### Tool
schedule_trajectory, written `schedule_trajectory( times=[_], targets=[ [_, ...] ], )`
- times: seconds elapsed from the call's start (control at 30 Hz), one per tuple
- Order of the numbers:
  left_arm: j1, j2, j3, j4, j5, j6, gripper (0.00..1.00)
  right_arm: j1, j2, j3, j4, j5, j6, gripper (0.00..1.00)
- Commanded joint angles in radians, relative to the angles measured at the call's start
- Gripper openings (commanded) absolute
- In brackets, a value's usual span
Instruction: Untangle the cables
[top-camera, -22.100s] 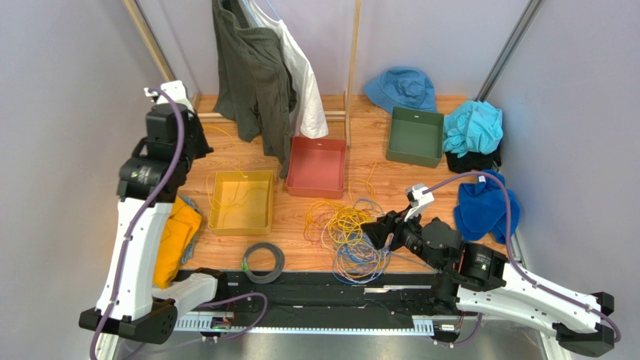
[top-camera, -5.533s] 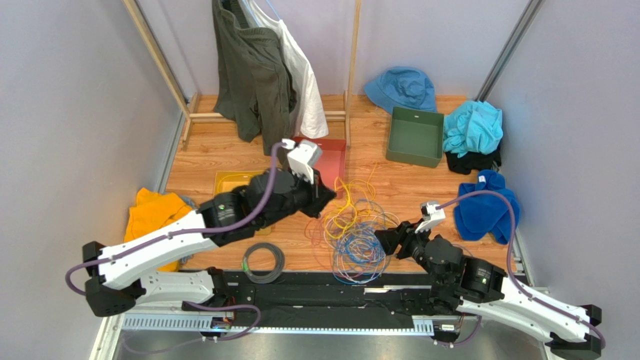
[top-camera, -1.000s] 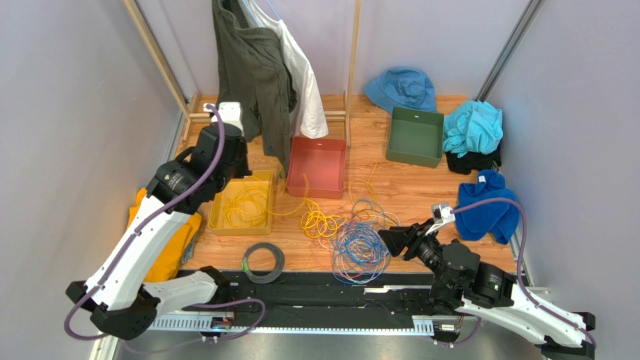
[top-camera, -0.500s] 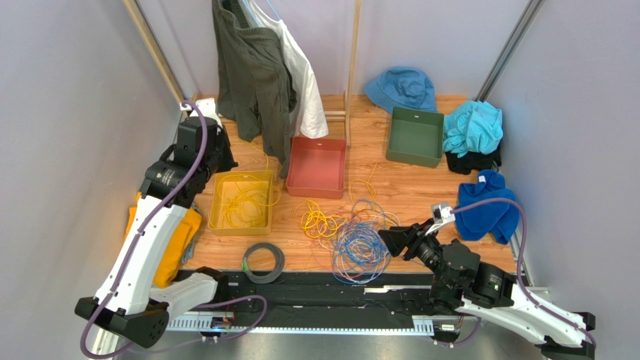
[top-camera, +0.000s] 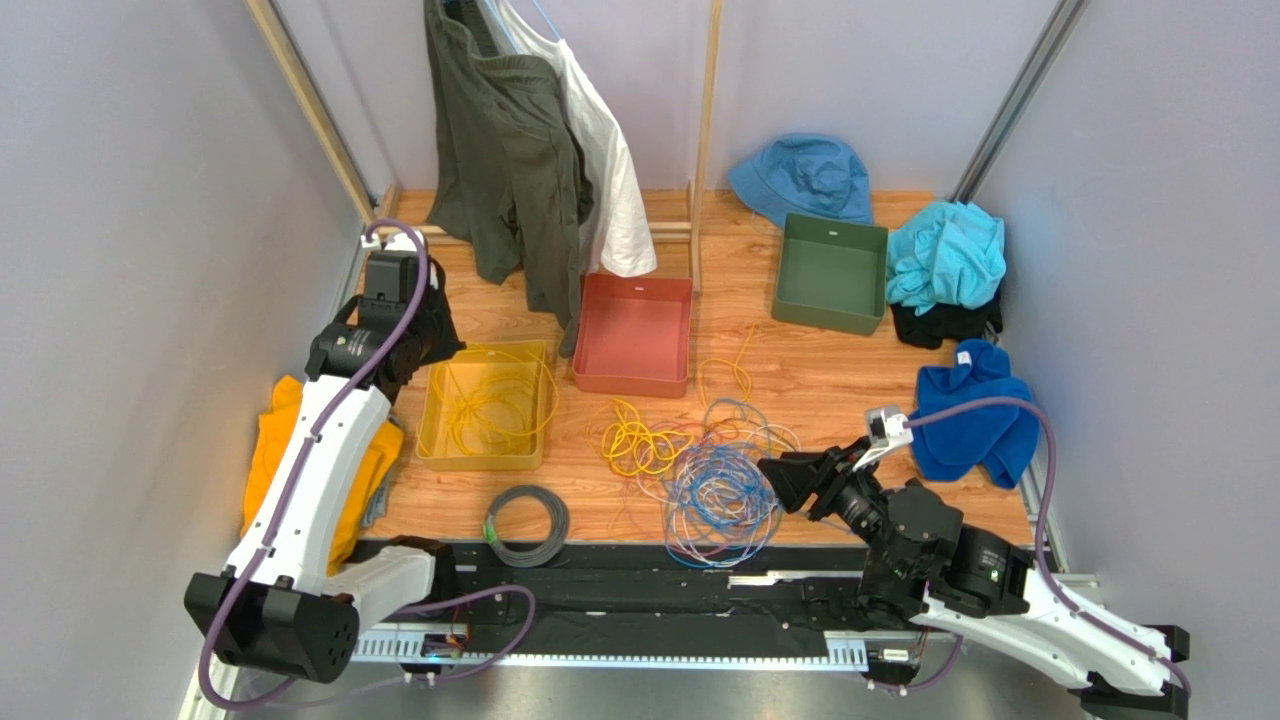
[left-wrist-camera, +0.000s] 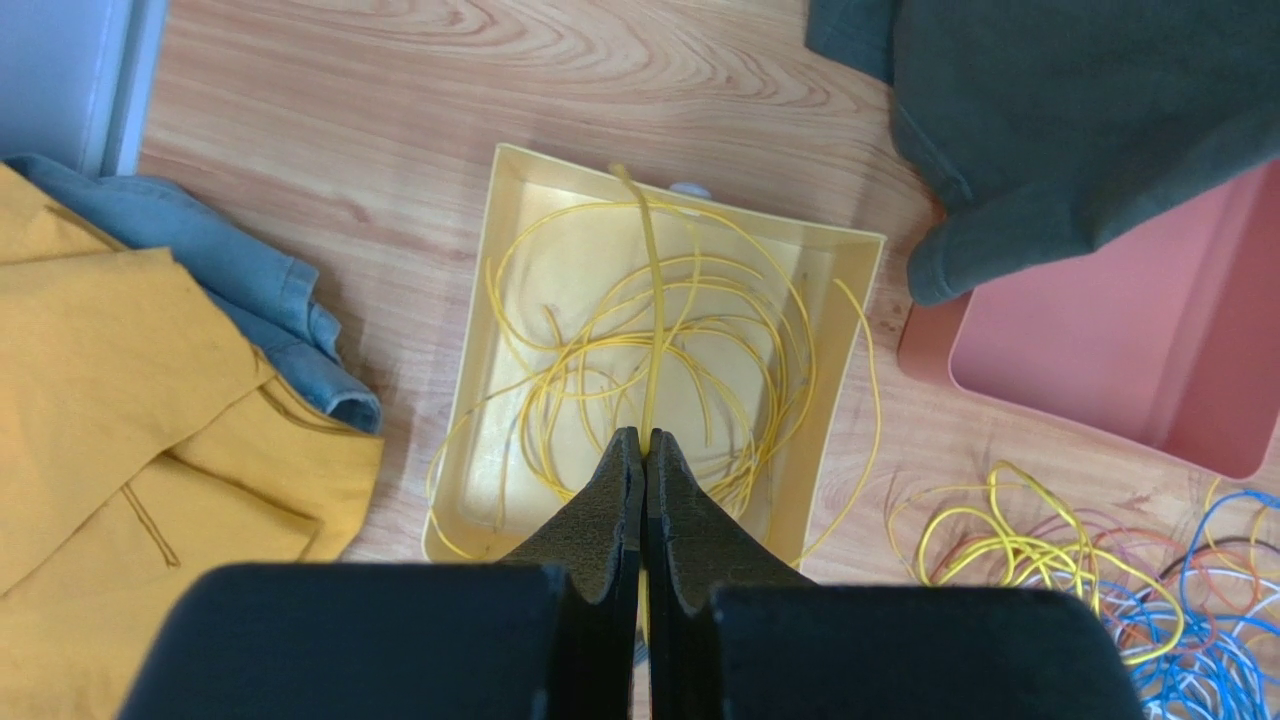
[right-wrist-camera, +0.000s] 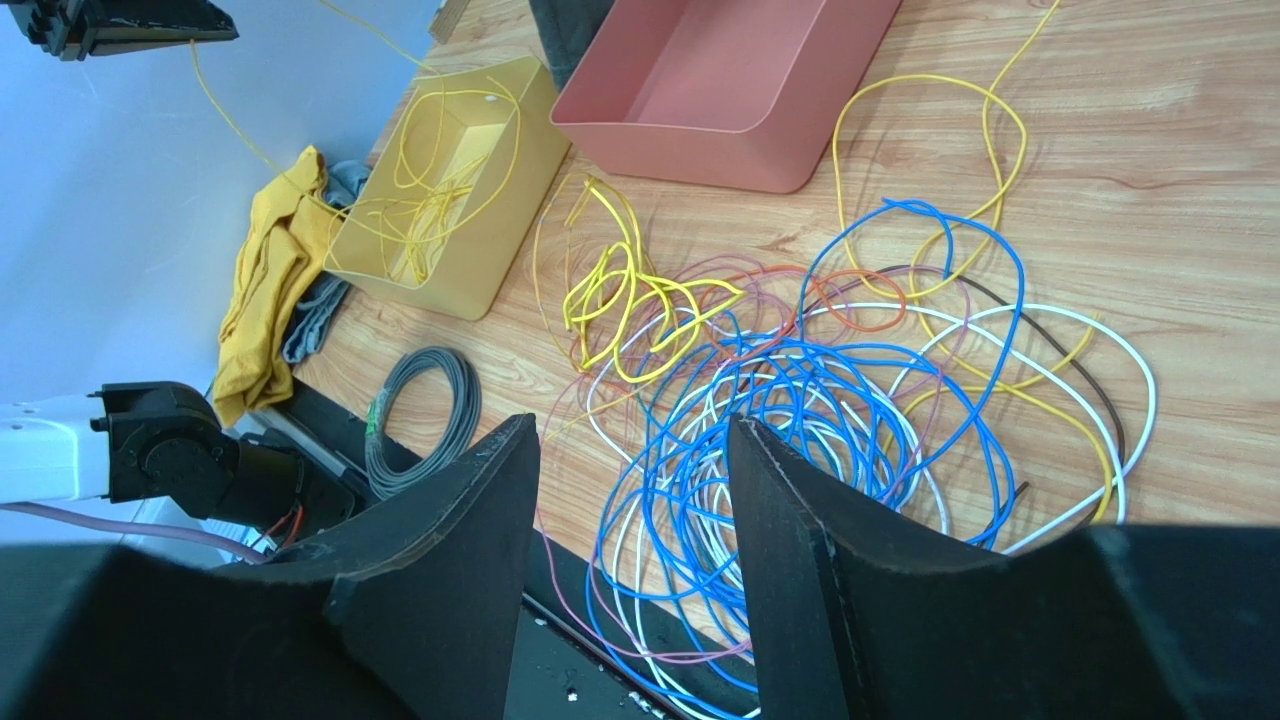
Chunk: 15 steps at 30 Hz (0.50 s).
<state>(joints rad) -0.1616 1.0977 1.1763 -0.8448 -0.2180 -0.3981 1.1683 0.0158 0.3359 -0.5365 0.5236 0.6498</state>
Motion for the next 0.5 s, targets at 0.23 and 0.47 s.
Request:
schedule_trajectory(
  times=[0.23, 0.47],
  targets=[
    [0.057, -0.071, 0.055, 0.000, 0.000, 0.041, 0.00, 0.004, 0.001, 0.009, 0.032, 0.018, -0.021, 0.53],
    [0.059, -0.059, 0.099, -0.028, -0.014, 0.065, 0.00, 0.002, 0.000, 0.003, 0.047, 0.021, -0.022, 0.53]
  ],
)
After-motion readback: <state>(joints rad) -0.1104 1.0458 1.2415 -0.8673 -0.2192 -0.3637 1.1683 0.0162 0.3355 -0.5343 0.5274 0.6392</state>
